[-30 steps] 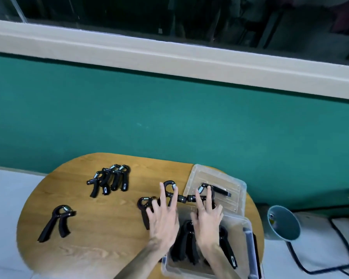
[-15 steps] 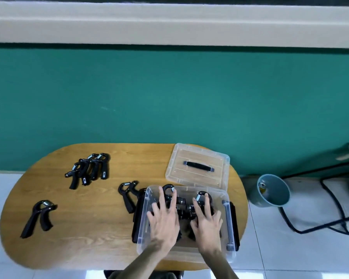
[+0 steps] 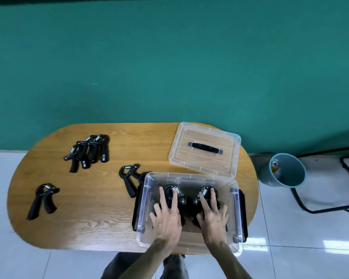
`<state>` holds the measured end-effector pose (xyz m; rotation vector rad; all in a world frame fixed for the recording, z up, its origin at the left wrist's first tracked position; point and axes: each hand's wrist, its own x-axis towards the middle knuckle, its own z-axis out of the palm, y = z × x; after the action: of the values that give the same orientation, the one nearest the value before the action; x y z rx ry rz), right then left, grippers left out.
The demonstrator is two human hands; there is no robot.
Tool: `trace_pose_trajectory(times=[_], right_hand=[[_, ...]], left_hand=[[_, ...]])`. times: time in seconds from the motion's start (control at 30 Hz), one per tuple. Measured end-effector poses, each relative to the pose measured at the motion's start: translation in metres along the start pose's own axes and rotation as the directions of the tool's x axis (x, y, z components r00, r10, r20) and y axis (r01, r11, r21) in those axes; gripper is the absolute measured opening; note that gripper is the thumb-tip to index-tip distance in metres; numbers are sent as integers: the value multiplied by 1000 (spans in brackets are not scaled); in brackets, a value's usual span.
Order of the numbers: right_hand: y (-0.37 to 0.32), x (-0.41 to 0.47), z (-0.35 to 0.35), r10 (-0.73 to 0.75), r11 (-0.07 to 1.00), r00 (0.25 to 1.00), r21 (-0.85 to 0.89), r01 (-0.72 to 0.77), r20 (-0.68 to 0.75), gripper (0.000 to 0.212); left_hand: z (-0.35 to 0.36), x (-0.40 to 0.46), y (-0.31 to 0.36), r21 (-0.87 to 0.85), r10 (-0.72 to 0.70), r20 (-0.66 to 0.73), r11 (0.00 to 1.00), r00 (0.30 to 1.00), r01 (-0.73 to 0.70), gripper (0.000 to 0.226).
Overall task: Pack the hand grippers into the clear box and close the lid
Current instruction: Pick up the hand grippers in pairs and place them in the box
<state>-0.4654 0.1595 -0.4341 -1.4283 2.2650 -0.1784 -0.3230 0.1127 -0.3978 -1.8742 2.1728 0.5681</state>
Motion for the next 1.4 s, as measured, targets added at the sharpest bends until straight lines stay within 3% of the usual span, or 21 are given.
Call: trace_pose_trajectory(times=[0.13,0.7,0.87,1.0,1.13,1.4], right_hand=[[4,12,9,2,1000,1000,13,-2,2,80],[29,26,38,-90,993,996,77,88,28,71],[26,25,35,-64,998,997,4,64,42,94],[16,21,19,-20,1000,1000,8,20,-6,48],[-2,23,0,-23,999,994,25,26,-105,45],[-47,22,-24,-284,958,938,-106,267,-200,43]], left_hand=[[2,11,1,19,-22,57,1000,998,21,82],[43,37,7,52,-65,139,997,988,58,77],[48,37,2,66,-40,91,997,995,34,69],[41,34,1,2,-52,25,999,998,52,73],[28,30,-5,3,68,24,998,997,-68,69],[-17,21,-34,19,169,-28,985,985,-169,63]])
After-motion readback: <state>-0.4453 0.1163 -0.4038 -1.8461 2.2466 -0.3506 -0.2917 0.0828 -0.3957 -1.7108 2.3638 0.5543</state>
